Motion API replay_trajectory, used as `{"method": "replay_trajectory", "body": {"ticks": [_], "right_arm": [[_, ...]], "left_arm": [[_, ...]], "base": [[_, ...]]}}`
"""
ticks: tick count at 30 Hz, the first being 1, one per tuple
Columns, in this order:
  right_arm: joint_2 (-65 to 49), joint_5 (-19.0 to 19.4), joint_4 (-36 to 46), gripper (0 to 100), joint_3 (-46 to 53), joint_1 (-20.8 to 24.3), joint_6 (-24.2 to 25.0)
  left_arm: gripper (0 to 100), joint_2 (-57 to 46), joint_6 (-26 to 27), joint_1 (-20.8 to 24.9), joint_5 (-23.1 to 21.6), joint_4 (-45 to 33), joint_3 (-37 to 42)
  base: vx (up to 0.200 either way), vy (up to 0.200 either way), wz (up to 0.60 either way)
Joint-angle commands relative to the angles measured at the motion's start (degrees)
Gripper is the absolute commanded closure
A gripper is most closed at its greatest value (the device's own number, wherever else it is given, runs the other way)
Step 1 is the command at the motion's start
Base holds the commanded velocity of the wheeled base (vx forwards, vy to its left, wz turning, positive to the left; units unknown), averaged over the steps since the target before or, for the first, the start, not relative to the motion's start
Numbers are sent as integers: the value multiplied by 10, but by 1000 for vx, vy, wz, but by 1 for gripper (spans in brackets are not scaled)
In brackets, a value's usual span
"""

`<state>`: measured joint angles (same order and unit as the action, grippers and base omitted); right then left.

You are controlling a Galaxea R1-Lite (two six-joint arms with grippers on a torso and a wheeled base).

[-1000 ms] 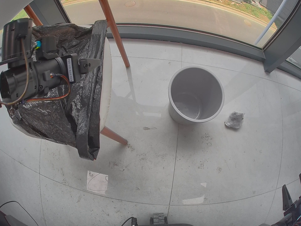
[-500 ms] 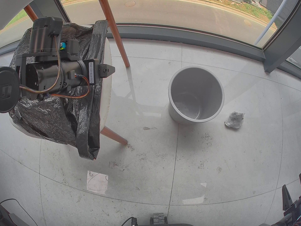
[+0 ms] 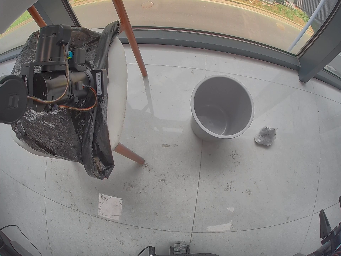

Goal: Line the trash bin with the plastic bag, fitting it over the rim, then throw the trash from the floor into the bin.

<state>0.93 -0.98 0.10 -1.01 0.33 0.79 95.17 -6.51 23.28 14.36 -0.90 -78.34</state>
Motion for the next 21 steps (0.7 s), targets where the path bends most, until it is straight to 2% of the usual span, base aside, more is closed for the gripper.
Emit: {"method": "replay_trajectory", "body": {"ticks": [1,9,12,13,14,15,16,17,18,19,20,21], "right_arm": [[-9,0,0,0,10,0,0],[-9,0,0,0,10,0,0],[-9,0,0,0,10,0,0],[-9,0,0,0,10,0,0],[-9,0,0,0,10,0,0],[-9,1,0,0,10,0,0],[-9,0,0,0,10,0,0],[-9,0,0,0,10,0,0],[-9,1,0,0,10,0,0],[-9,1,0,0,10,0,0],[-9,1,0,0,10,0,0],[-9,1,0,0,10,0,0]], "left_arm": [[100,5,0,-9,2,-3,-1],[100,-18,-1,-9,-6,-9,-1],[100,-79,-7,-25,-36,-38,4],[100,-96,-12,-45,-65,-56,5],[100,-96,-12,-45,-65,-56,5],[100,-120,-21,-80,-123,-78,7],[100,-127,-25,-89,-137,-82,8],[100,-158,-39,-126,-195,-99,17],[100,-167,-42,-140,-213,-105,20],[100,-167,-42,-140,-213,-105,20],[100,-184,-56,-192,-285,-114,34],[100,-191,-66,-215,-329,-112,41]], "base": [[0,0,0],[0,0,0],[0,0,0],[0,0,0],[0,0,0],[0,0,0],[0,0,0],[0,0,0],[0,0,0],[0,0,0],[0,0,0],[0,0,0]]}}
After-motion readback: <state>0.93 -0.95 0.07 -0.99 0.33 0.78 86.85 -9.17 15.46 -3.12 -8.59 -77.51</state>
